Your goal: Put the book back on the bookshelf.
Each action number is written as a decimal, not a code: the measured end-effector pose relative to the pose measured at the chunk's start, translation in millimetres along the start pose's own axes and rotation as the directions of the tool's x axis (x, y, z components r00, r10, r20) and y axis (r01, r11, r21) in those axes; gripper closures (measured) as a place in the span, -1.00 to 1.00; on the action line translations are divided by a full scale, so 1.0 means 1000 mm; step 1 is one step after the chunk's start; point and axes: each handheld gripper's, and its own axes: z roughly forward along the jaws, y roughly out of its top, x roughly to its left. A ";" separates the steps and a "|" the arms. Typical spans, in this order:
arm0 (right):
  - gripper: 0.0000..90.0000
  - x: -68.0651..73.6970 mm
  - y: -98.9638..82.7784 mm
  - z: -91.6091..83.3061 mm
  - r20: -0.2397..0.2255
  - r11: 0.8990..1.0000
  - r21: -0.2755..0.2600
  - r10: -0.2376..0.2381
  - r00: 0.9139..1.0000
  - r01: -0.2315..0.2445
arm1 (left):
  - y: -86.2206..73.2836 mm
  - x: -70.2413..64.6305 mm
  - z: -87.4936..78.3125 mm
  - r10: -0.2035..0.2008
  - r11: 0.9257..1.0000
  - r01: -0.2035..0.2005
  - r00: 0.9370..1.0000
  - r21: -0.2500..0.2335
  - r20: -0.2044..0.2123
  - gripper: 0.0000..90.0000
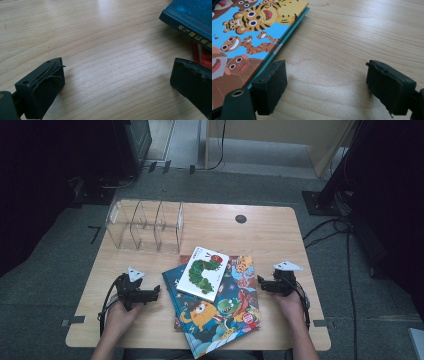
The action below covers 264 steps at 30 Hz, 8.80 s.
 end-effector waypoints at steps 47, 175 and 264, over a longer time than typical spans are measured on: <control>0.97 0.094 0.048 0.001 -0.337 0.997 -0.018 -0.082 0.938 0.081 | 0.071 -0.030 0.000 0.064 0.993 -0.098 0.921 0.069 0.384 0.68; 0.32 0.181 0.041 0.006 -0.417 0.926 -0.115 -0.374 0.828 0.360 | 0.149 0.026 -0.104 -0.069 0.976 0.005 0.956 0.218 0.287 0.70; 0.41 0.181 0.043 0.008 -0.411 0.931 -0.110 -0.362 0.837 0.349 | 0.258 0.020 0.024 -0.114 0.901 0.052 0.986 0.430 0.119 0.62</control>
